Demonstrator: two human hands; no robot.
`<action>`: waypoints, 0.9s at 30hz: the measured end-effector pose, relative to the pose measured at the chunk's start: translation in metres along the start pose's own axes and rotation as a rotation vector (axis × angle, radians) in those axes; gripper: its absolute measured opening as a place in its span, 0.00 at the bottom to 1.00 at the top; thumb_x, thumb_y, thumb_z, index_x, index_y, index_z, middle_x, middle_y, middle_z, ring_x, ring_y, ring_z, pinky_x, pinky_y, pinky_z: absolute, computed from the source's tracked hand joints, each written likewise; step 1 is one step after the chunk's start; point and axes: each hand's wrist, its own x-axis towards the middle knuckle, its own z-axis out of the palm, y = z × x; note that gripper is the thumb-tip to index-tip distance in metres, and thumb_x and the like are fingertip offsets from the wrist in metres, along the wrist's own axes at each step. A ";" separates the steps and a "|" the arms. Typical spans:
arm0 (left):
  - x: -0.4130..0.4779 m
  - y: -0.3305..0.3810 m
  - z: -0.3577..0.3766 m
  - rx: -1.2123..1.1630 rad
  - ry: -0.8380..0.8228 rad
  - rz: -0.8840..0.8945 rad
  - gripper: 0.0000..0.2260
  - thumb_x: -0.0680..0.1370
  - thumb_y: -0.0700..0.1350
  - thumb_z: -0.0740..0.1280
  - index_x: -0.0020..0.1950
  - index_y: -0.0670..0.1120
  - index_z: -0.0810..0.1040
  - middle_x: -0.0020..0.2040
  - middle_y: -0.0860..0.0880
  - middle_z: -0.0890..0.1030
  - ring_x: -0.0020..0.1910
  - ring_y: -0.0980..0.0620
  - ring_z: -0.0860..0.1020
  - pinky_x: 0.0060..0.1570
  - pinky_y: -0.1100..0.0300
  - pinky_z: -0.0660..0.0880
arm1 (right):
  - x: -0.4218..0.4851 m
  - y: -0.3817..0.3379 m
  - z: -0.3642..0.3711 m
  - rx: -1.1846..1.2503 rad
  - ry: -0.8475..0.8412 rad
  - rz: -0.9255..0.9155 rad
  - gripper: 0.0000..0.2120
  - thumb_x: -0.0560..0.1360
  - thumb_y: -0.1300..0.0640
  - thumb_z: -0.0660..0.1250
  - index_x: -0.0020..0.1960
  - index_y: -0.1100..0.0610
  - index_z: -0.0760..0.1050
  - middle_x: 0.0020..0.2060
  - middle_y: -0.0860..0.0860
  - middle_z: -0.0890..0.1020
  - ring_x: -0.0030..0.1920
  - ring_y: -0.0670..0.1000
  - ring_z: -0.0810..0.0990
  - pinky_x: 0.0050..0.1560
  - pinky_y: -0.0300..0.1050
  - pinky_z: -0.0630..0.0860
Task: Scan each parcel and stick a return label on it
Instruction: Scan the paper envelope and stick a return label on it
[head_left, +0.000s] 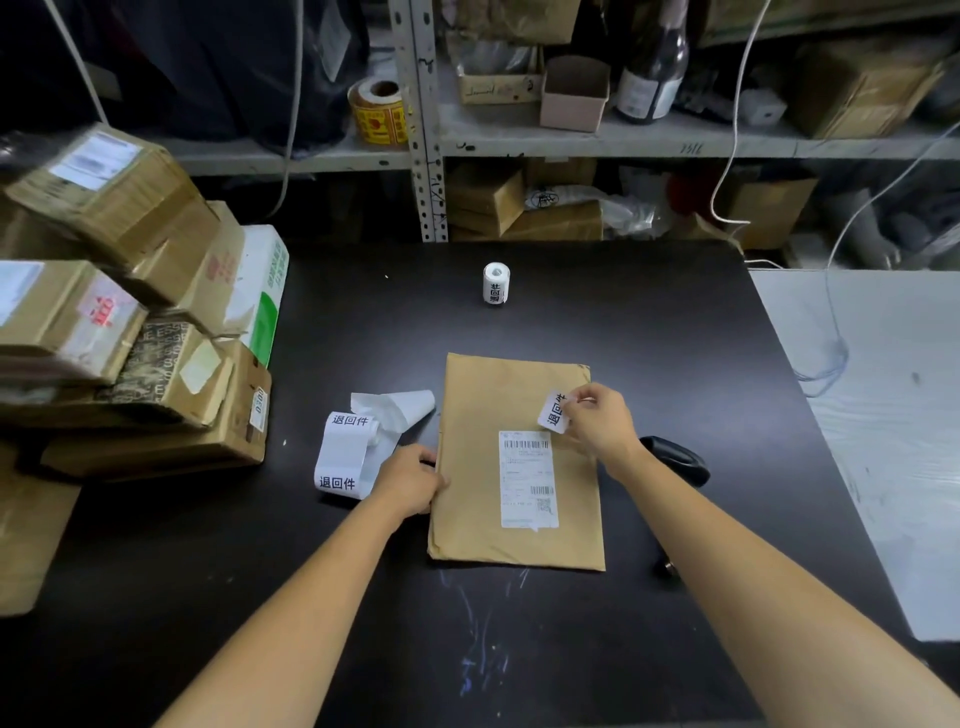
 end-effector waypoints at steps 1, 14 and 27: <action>0.000 0.001 0.000 -0.021 -0.008 -0.013 0.12 0.75 0.36 0.68 0.57 0.44 0.76 0.48 0.44 0.82 0.50 0.45 0.81 0.46 0.50 0.82 | 0.001 0.000 0.001 0.010 -0.003 -0.002 0.04 0.78 0.59 0.66 0.44 0.54 0.77 0.46 0.53 0.85 0.44 0.52 0.85 0.37 0.48 0.82; -0.005 0.004 0.002 -0.110 -0.077 -0.029 0.12 0.77 0.37 0.68 0.59 0.44 0.72 0.51 0.44 0.82 0.49 0.48 0.82 0.43 0.54 0.80 | 0.009 0.009 0.013 0.121 0.019 0.081 0.04 0.73 0.61 0.74 0.47 0.59 0.79 0.39 0.54 0.85 0.35 0.50 0.81 0.40 0.46 0.81; -0.006 0.007 -0.001 -0.101 -0.105 -0.028 0.12 0.78 0.36 0.67 0.59 0.43 0.71 0.52 0.42 0.82 0.51 0.45 0.82 0.48 0.49 0.80 | 0.020 0.020 0.016 -0.278 0.089 0.039 0.09 0.75 0.56 0.71 0.42 0.53 0.71 0.32 0.51 0.84 0.24 0.50 0.81 0.34 0.46 0.81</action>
